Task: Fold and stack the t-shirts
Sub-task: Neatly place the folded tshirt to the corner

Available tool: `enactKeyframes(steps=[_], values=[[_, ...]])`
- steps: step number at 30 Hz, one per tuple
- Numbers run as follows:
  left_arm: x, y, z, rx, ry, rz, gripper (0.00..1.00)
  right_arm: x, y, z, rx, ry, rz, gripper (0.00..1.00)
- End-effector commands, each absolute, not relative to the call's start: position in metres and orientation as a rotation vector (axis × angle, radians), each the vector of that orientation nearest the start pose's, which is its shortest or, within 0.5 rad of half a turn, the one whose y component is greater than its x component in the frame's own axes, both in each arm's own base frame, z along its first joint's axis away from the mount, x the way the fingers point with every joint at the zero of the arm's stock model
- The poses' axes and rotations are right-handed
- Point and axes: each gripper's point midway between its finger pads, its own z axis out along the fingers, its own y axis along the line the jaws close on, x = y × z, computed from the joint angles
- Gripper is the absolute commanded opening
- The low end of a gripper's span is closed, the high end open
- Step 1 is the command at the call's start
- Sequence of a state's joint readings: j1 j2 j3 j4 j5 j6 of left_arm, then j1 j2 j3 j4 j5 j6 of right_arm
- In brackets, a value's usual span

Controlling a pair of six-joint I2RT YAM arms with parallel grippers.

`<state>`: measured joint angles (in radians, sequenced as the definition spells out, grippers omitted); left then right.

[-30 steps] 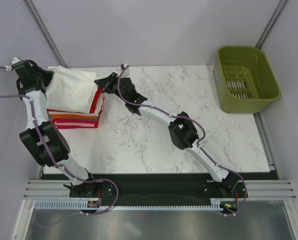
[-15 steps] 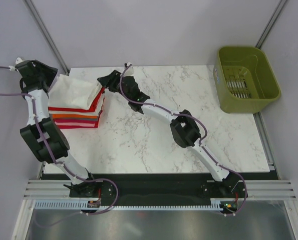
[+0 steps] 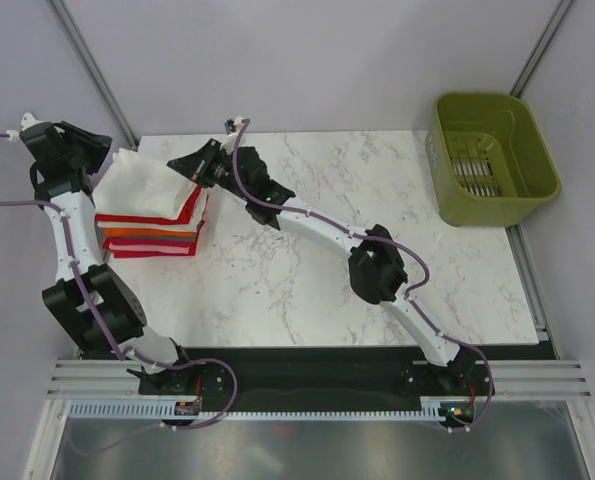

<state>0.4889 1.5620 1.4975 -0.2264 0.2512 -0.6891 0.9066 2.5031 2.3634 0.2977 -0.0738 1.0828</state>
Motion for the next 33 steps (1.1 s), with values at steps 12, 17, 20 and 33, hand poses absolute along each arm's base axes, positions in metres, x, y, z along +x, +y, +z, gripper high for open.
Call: enactKeyframes(steps=[12,17,20,33], values=[[0.443,0.178,0.246,-1.054,1.714,-0.454,0.29,0.365,0.642,0.256,0.418,2.041,1.959,0.0],[0.439,0.175,0.222,-1.08,1.724,-0.486,0.28,0.361,0.639,0.216,0.465,2.175,1.865,0.0],[0.437,0.176,0.209,-1.105,1.735,-0.486,0.28,0.358,0.63,0.207,0.473,2.205,1.809,0.0],[0.419,0.199,0.228,-1.121,1.662,-0.363,0.28,0.369,0.609,0.234,0.377,2.127,1.791,0.0]])
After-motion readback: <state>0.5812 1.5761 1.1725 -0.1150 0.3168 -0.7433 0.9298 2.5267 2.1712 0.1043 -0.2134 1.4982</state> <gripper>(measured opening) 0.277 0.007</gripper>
